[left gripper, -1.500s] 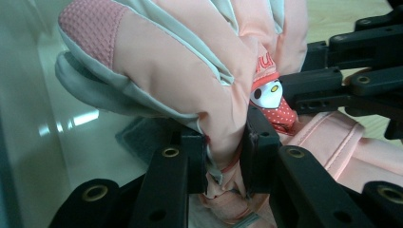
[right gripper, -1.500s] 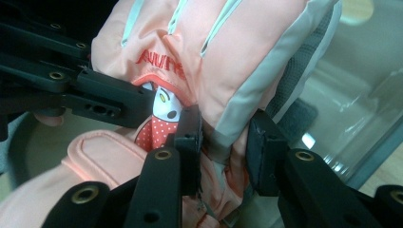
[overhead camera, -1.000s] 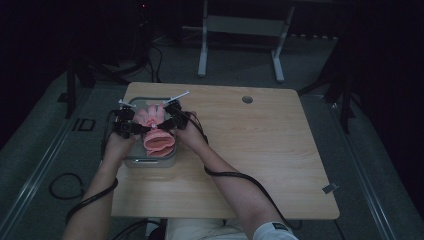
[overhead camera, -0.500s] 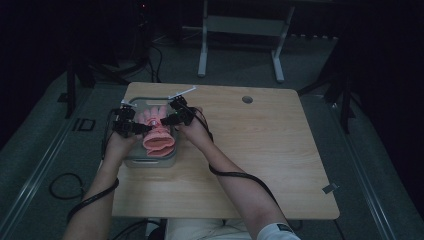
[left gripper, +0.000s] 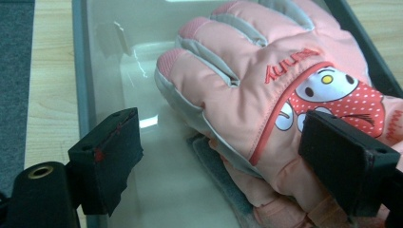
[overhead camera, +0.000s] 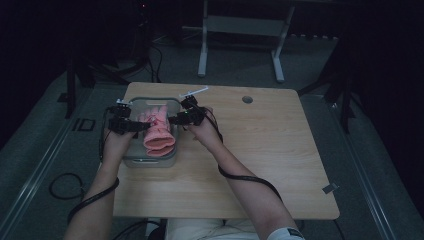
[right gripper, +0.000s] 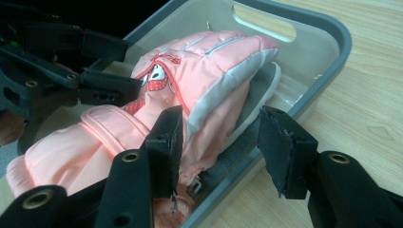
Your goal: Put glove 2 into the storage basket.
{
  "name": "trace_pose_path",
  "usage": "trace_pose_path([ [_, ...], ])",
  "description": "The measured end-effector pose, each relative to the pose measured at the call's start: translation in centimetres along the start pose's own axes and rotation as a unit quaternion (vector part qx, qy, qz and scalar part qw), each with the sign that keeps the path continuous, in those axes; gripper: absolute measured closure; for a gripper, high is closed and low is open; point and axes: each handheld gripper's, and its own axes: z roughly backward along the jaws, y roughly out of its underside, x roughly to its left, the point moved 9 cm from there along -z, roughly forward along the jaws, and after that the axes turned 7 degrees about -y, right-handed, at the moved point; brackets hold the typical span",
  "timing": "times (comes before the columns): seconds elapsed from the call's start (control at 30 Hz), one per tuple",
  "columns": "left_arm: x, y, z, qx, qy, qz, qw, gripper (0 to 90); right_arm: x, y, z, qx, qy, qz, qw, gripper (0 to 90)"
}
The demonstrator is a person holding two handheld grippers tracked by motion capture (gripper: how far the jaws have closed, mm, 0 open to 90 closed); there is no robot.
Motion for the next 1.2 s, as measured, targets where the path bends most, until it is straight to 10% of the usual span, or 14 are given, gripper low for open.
trace_pose_path([
  [0.67,-0.8,-1.1,2.4,-0.029,0.007,-0.026,0.9992,8.8,0.3,0.3,1.5,-0.008,-0.003,0.006,0.9999,50.1],
  [1.2,-6.2,-1.3,5.6,-0.081,0.058,-0.080,0.9918,8.2,-0.3,1.1,3.7,-0.031,-0.029,0.021,0.9988,19.7],
])
